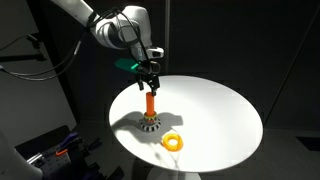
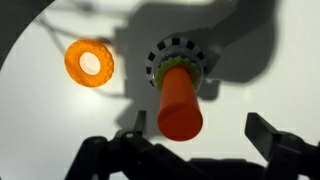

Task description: Move the light green object to the table

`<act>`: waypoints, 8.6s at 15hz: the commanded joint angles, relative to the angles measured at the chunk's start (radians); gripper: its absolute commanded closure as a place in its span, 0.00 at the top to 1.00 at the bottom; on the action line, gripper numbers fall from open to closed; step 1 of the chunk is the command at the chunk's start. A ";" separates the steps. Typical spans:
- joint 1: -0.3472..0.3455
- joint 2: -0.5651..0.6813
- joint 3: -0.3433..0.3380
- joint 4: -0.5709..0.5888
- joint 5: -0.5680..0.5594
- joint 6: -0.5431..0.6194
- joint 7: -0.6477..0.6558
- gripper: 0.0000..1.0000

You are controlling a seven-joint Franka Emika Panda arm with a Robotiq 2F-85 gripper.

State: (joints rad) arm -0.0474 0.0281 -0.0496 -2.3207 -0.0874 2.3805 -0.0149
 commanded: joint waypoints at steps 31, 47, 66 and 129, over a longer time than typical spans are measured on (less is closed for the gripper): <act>-0.047 0.335 -0.057 0.501 0.099 -0.231 0.120 0.21; -0.061 0.291 -0.070 0.454 0.093 -0.259 0.081 1.00; -0.075 0.192 -0.072 0.145 0.093 0.095 -0.007 1.00; -0.074 0.095 0.029 0.095 0.211 0.365 -0.024 0.44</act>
State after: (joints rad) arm -0.1191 0.2093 -0.0353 -2.1968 0.0675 2.7980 -0.0173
